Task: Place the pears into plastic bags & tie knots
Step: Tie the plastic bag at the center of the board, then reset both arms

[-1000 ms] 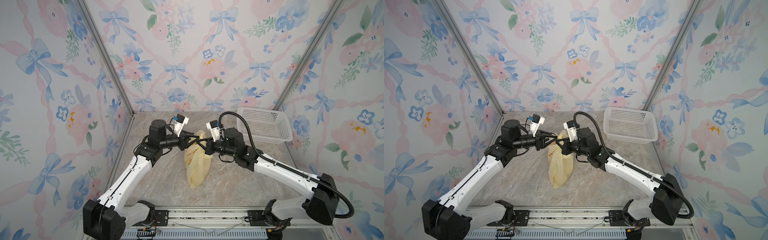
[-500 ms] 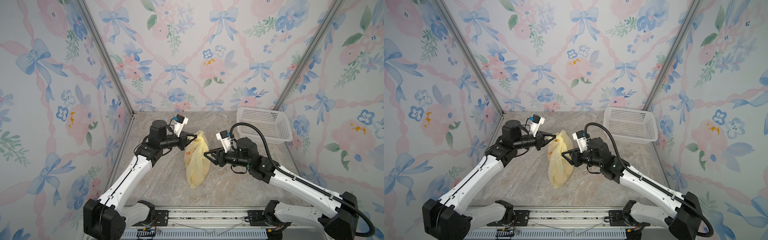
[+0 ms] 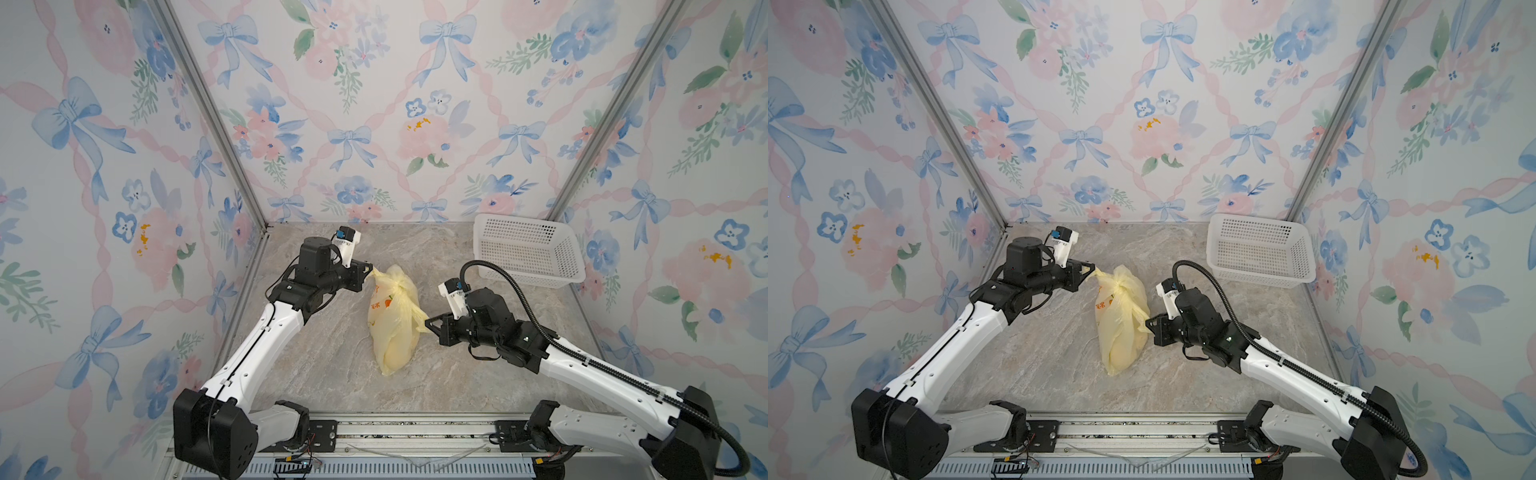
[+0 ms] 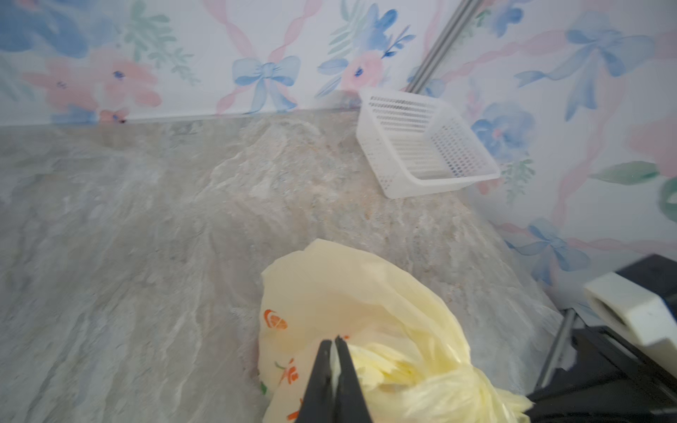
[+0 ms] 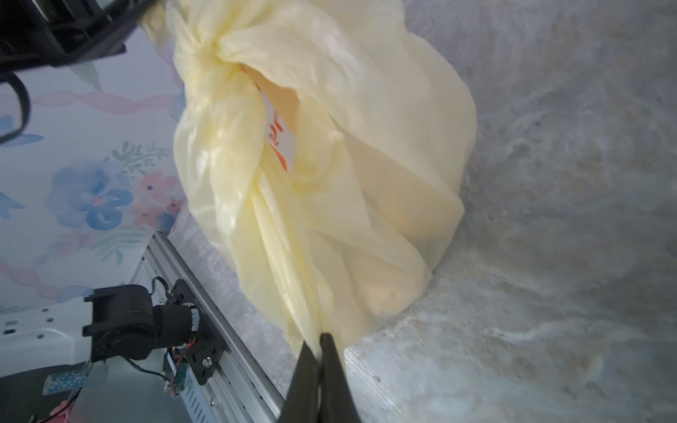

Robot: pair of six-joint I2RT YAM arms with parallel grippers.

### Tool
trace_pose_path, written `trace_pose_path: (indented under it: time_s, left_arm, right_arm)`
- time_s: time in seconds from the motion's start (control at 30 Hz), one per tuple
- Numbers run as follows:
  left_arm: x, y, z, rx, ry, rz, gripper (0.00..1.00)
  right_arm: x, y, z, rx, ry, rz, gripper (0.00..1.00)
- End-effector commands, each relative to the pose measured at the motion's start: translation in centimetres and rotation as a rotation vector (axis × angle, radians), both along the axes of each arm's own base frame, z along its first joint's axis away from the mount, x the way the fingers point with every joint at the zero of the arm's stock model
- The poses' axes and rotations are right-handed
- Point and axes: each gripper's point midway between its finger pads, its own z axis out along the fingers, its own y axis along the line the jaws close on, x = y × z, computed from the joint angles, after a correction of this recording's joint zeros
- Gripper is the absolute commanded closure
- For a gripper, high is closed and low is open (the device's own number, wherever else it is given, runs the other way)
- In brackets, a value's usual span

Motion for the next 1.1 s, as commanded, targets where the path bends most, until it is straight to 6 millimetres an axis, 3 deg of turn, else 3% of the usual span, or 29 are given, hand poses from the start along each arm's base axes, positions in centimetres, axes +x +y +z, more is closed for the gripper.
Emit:
trace_pose_path:
  time_s: [0.0, 0.13, 0.27, 0.3, 0.33, 0.37, 0.4, 0.47, 0.57, 0.63, 0.77, 0.8, 0.97, 1.07]
  left_arm:
    - [2.8, 9.5, -4.1, 0.214, 0.074, 0.379, 1.00]
    - [2.9, 13.6, -7.7, 0.227, 0.175, 0.522, 1.00]
    - [3.6, 13.0, -7.2, 0.174, 0.147, 0.496, 1.00]
    - [3.8, 12.6, -6.5, 0.149, 0.118, 0.482, 1.00]
    - [4.0, 12.4, -5.8, 0.136, 0.090, 0.478, 0.86]
    - [3.9, 12.6, -5.3, 0.135, 0.070, 0.486, 0.72]
    - [3.9, 12.9, -4.7, 0.139, 0.041, 0.503, 0.55]
    - [3.6, 14.1, -3.8, 0.165, -0.007, 0.561, 0.32]
    - [2.9, 16.2, -3.3, 0.221, -0.065, 0.655, 0.02]
    - [2.5, 17.4, -3.4, 0.237, -0.086, 0.719, 0.02]
    - [2.0, 19.3, -5.4, 0.291, -0.125, 0.813, 0.02]
    - [1.4, 19.6, -7.3, 0.311, -0.110, 0.825, 0.02]
    - [1.7, 20.0, -11.3, 0.362, -0.175, 0.824, 0.02]
    - [2.1, 19.9, -13.1, 0.361, -0.228, 0.816, 0.02]
  right_arm:
    - [-4.1, -7.3, -7.7, -0.253, 0.251, -0.151, 1.00]
    - [-5.5, -9.9, -8.7, -0.265, 0.294, -0.217, 1.00]
    - [-4.2, -8.9, -6.5, -0.191, 0.227, -0.190, 1.00]
    - [-3.5, -8.9, -5.5, -0.172, 0.193, -0.195, 0.89]
    - [-2.6, -9.0, -4.5, -0.156, 0.157, -0.203, 0.60]
    - [-1.8, -9.4, -3.6, -0.148, 0.127, -0.223, 0.44]
    - [-0.9, -10.1, -2.7, -0.153, 0.087, -0.244, 0.34]
    - [0.9, -11.9, -1.5, -0.168, 0.027, -0.307, 0.17]
    - [4.0, -15.9, -1.4, -0.239, -0.044, -0.448, 0.03]
    - [5.9, -18.6, -1.9, -0.313, -0.095, -0.533, 0.03]
    - [9.1, -24.4, -2.7, -0.574, -0.267, -0.683, 0.04]
    - [9.9, -25.5, -3.0, -0.624, -0.325, -0.710, 0.04]
    - [13.7, -28.4, -5.8, -0.643, -0.468, -0.811, 0.04]
    - [16.4, -28.3, -5.5, -0.582, -0.520, -0.802, 0.04]
